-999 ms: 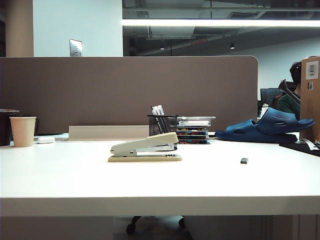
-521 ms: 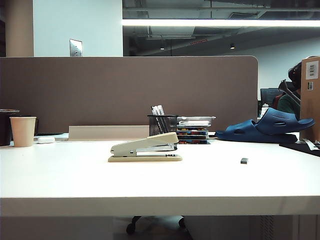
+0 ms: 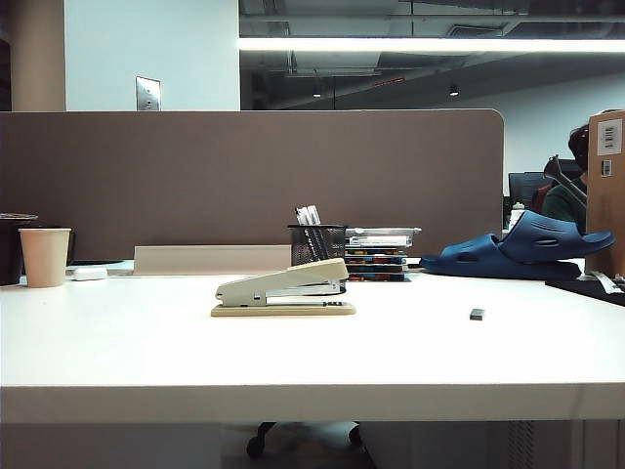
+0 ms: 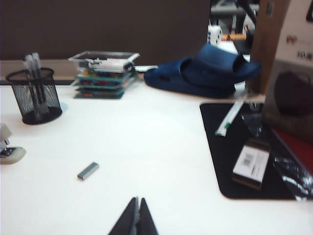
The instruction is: Press the stapler down.
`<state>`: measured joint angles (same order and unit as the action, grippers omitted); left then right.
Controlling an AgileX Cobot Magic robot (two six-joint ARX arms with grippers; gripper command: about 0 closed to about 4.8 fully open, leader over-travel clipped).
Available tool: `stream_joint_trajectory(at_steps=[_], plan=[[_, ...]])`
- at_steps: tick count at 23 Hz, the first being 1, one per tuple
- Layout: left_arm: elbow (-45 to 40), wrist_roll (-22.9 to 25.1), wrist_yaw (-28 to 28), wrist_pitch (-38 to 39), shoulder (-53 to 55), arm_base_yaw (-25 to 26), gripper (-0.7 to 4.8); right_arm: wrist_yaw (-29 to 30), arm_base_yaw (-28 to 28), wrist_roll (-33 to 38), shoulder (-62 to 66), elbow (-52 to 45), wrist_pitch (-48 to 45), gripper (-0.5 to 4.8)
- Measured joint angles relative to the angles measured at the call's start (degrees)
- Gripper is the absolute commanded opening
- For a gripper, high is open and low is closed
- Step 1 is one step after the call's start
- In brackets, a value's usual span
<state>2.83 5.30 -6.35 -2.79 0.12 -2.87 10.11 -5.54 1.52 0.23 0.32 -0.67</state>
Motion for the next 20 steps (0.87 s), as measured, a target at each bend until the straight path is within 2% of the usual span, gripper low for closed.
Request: stream_joint_trajectory(at_steps=[9, 20], plan=[[0.0, 0.2, 0.0, -1.2, 0.0, 0.0, -0.05, -1.4, 0.0, -1.6, 0.0, 0.0, -3.4, -0.09], [0.0, 0.2, 0.0, -1.0, 0.0, 0.0, -0.05, -1.4, 0.0, -1.6, 0.0, 0.0, -0.9, -0.09]])
